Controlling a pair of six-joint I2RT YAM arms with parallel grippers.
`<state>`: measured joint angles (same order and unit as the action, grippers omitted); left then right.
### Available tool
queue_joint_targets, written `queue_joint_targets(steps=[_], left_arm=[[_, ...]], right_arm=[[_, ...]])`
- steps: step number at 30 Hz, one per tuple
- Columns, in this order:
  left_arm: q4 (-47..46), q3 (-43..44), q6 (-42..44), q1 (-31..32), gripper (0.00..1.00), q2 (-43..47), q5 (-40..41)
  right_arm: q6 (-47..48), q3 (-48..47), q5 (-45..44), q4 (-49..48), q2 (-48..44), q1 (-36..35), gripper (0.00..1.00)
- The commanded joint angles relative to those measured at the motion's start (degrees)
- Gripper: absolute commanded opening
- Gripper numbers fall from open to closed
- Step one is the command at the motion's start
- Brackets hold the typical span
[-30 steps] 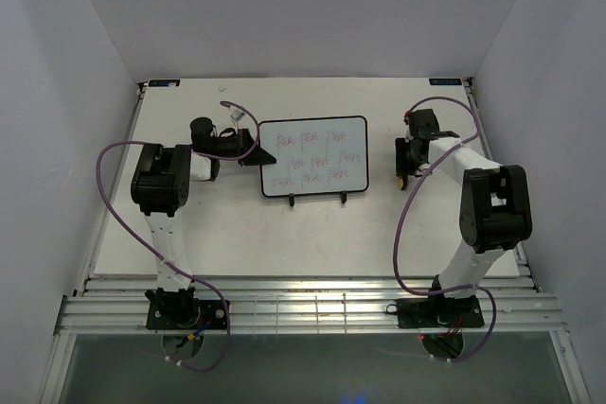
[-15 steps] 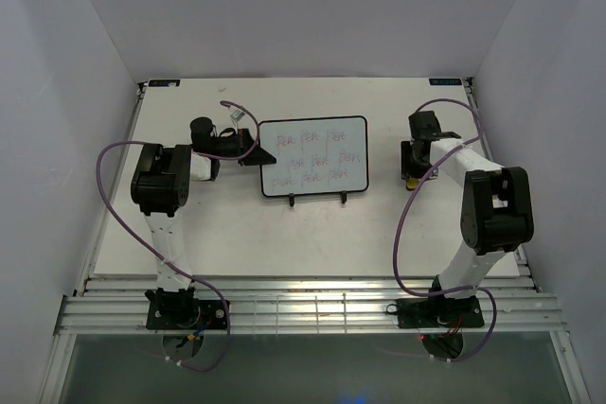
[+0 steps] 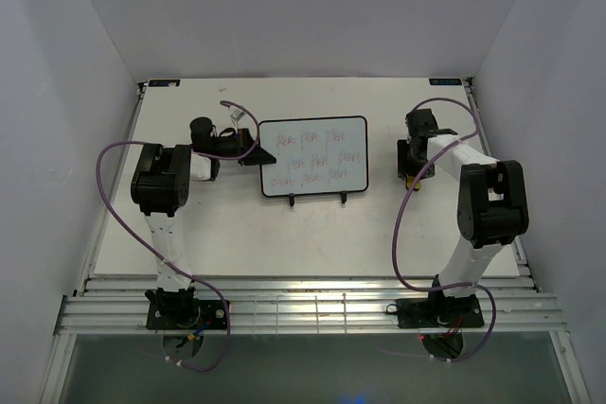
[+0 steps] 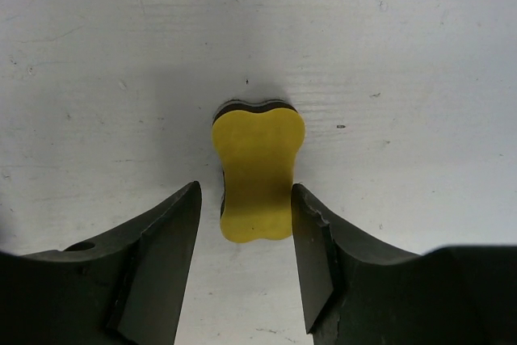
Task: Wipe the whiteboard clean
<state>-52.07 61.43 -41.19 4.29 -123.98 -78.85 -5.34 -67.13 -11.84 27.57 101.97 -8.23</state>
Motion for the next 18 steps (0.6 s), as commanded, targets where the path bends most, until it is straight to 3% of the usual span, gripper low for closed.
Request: queue_joint_targets(steps=[1,18], left_arm=[[-1.98,-0.26,-0.03,-1.22,0.00,3.49,2.30],[-9.18,-0.78,-5.56,-1.22,0.00,2.26,1.33]], right_arm=[[0.86,-2.82,0.32,0.29,1.12,0.23,0.55],[0.69,-2.74,0.41,-0.50,0.51,0.76,0.54]])
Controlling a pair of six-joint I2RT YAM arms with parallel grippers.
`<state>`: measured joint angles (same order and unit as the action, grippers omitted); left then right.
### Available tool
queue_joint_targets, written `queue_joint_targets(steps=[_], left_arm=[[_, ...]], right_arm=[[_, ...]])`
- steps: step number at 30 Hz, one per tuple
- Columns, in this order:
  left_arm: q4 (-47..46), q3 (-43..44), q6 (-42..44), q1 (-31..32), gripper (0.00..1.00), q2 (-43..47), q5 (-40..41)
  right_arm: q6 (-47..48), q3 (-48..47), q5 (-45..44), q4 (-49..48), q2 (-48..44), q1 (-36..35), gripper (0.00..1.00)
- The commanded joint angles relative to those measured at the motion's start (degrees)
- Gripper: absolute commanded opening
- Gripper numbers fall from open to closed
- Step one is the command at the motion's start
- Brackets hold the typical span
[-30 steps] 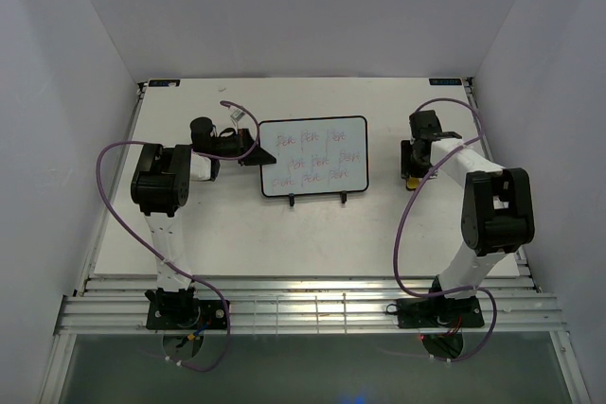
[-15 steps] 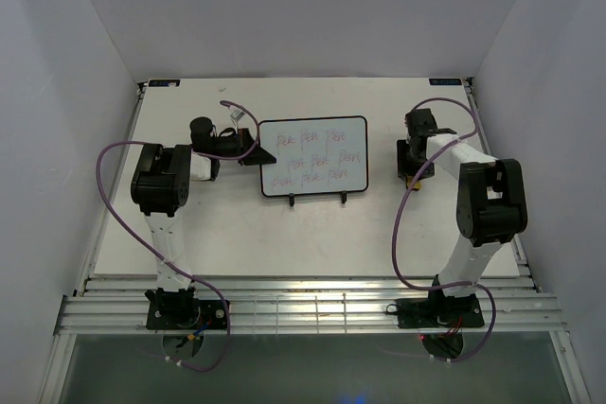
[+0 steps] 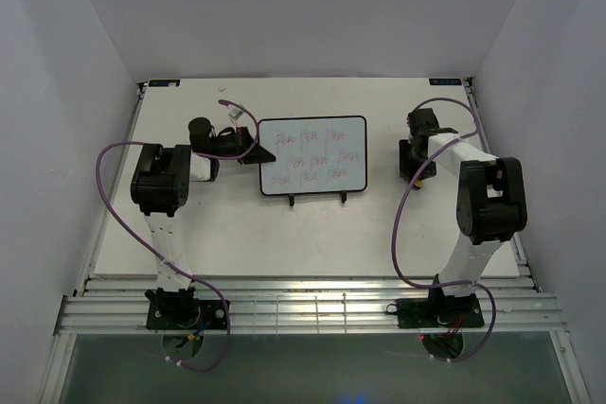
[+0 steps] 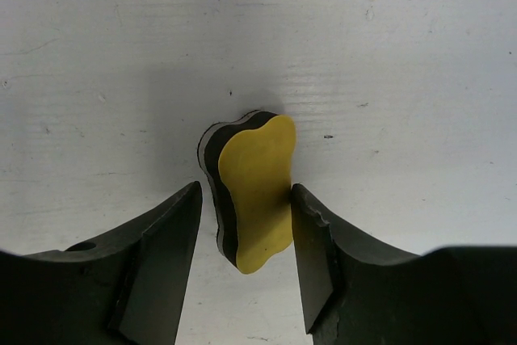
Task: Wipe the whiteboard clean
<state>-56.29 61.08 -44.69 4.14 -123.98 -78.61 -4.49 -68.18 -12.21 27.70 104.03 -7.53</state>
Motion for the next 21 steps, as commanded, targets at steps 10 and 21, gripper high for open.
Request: queue_joint_targets(steps=[10,21], left_arm=[[-8.48,-0.88,-4.53,-1.24,0.00,1.64,1.09],[-3.57,-0.52,-1.20,-1.42,0.00,1.81,1.79]], right_arm=[[-0.43,-1.43,2.54,-0.63,-3.30,0.06,0.57],[-0.08,-2.30,5.34,-0.63,-3.05,1.73,0.59]])
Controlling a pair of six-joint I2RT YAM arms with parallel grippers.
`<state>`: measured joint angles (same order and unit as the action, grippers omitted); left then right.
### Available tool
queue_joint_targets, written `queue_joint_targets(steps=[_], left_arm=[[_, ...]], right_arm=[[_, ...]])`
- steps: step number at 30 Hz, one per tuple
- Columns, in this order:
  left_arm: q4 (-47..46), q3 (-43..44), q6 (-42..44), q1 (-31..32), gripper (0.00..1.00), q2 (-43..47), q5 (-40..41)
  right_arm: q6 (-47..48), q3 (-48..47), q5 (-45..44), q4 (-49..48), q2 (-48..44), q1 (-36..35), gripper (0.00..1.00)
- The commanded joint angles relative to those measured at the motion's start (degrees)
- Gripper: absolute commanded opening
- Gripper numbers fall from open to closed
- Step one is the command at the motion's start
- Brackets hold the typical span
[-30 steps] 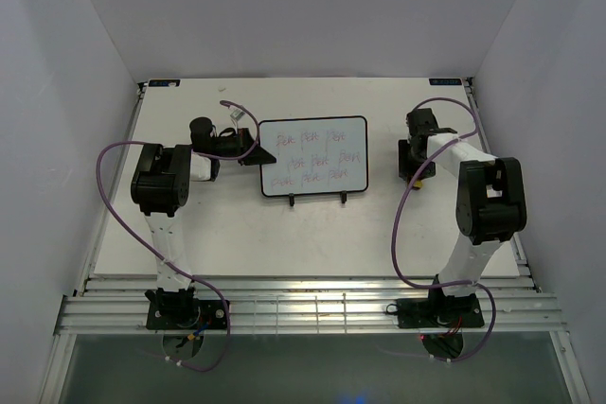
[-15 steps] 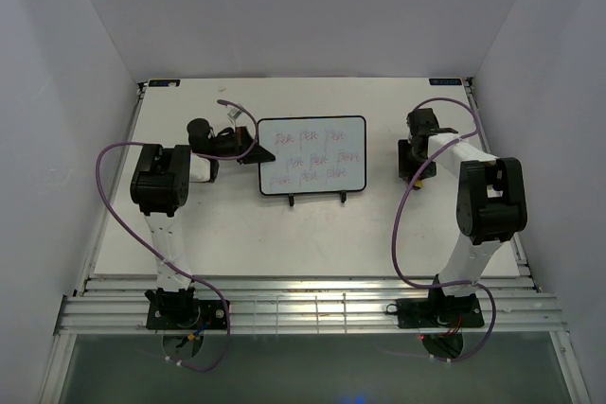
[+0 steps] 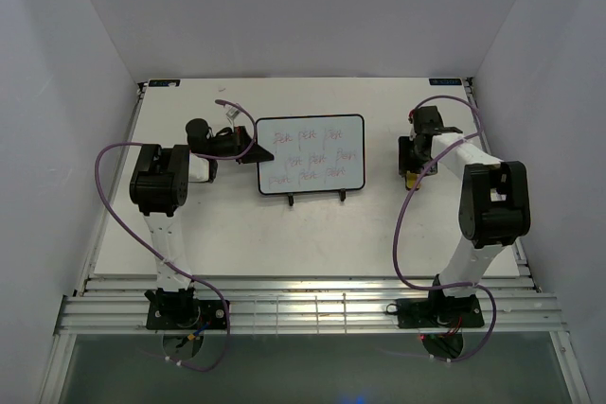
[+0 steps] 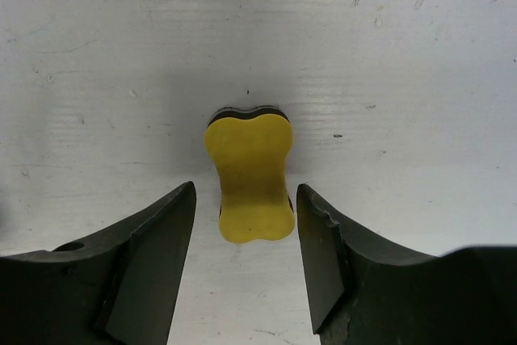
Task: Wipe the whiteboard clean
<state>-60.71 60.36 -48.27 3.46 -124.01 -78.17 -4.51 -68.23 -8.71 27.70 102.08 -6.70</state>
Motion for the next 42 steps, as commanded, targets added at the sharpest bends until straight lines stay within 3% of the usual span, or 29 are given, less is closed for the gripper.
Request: queue_joint_targets(steps=[1,17,35,40,42], left_arm=[[1.55,0.29,2.91,-0.74,0.00,1.92,1.44],[7.53,0.46,7.23,-0.74,0.00,1.13,2.23],[7.80,0.29,7.40,-0.74,0.00,1.49,2.67],[7.89,0.29,7.58,-0.65,0.00,1.49,2.94],[7.97,0.29,7.75,-0.65,0.00,1.49,2.94]], right_arm=[[0.12,-2.26,2.12,-0.46,-0.31,1.07,0.59],[1.35,-2.62,2.38,-0.98,3.74,1.16,0.55],[1.00,-2.00,2.91,-0.46,0.93,1.08,0.36],[0.12,-2.78,2.30,0.51,-5.30,-3.13,0.36],[0.12,-3.93,0.72,-0.36,-7.33,-7.96,0.36]])
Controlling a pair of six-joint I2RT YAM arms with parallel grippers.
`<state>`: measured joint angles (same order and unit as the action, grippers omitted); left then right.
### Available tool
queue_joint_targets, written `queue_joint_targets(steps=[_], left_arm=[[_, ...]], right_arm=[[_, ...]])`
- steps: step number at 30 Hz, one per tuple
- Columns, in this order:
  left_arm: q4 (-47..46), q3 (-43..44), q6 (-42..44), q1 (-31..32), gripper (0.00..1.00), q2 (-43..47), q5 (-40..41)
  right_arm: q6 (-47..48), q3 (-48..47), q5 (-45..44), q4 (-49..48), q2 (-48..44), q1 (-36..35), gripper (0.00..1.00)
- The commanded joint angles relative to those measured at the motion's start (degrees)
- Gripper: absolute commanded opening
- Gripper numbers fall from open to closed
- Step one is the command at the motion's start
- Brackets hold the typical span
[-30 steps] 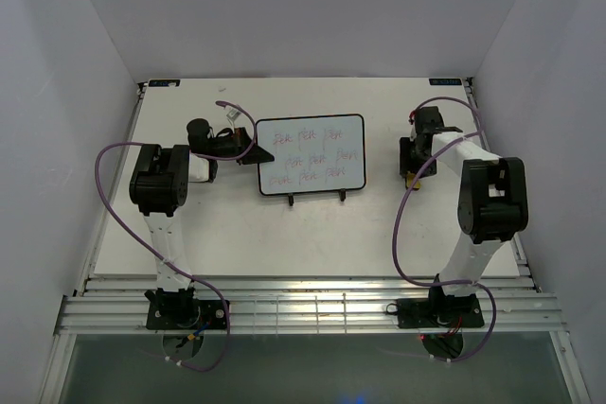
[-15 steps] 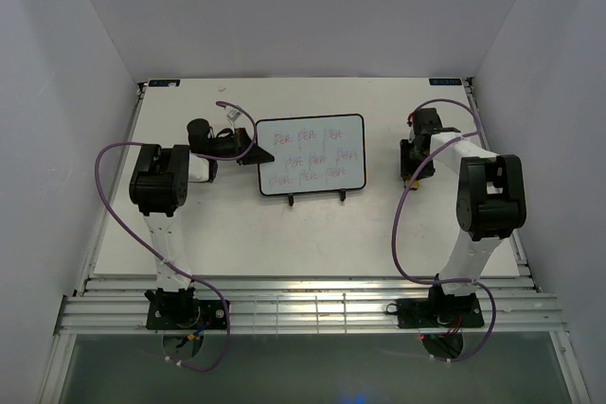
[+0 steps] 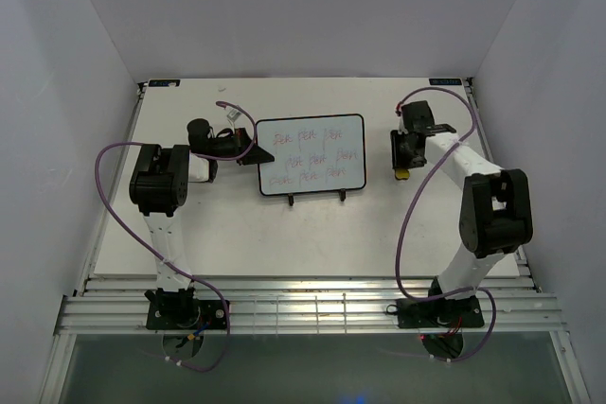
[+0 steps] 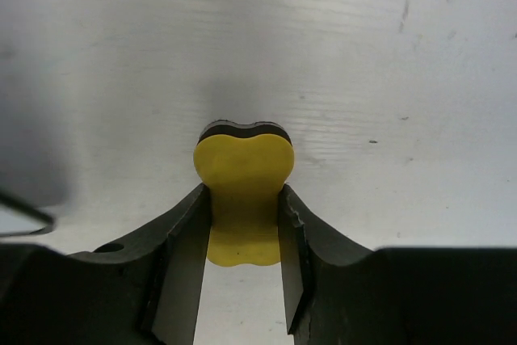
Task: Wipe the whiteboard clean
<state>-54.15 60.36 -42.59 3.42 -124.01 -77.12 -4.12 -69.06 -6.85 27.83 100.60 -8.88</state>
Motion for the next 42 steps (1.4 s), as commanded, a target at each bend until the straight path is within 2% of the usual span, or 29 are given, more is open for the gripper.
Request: queue_joint_targets(steps=[1,5,8,12,17,22,26,33,42], left_arm=[[1.42,0.29,2.07,-0.70,0.00,1.40,1.89],[1.59,0.29,2.16,-0.70,0.00,1.22,1.97],[1.59,0.11,2.16,-0.61,0.00,1.48,2.15],[1.68,0.11,2.33,-0.61,0.00,1.49,2.06],[1.77,0.02,2.16,-0.61,0.00,1.40,1.71],[1.24,-0.24,1.98,-0.35,0.00,1.75,1.10],[0.98,-0.51,1.90,-0.08,0.00,2.28,0.92],[0.71,-0.68,1.89,0.01,0.00,2.72,0.92],[-0.60,-0.59,1.10,0.01,0.00,2.45,0.92]], right_arm=[[-0.27,-3.54,-1.84,-1.11,-7.50,-8.06,0.36],[2.53,-6.70,-6.76,-6.99,-7.96,-22.88,0.35],[3.85,-11.44,-10.35,-10.08,-4.11,-30.98,0.35],[8.95,-18.55,-16.25,-13.95,3.19,-38.22,0.35],[9.83,-28.30,-17.05,-14.91,12.25,-40.68,0.35],[11.32,-31.83,-17.05,-16.94,17.87,-40.86,0.35],[11.42,-36.66,-17.23,-14.66,21.65,-40.86,0.35],[8.00,-32.64,-16.79,-15.18,20.61,-41.83,0.33],[-0.98,-31.41,-13.80,-5.95,21.31,-42.35,0.33]])
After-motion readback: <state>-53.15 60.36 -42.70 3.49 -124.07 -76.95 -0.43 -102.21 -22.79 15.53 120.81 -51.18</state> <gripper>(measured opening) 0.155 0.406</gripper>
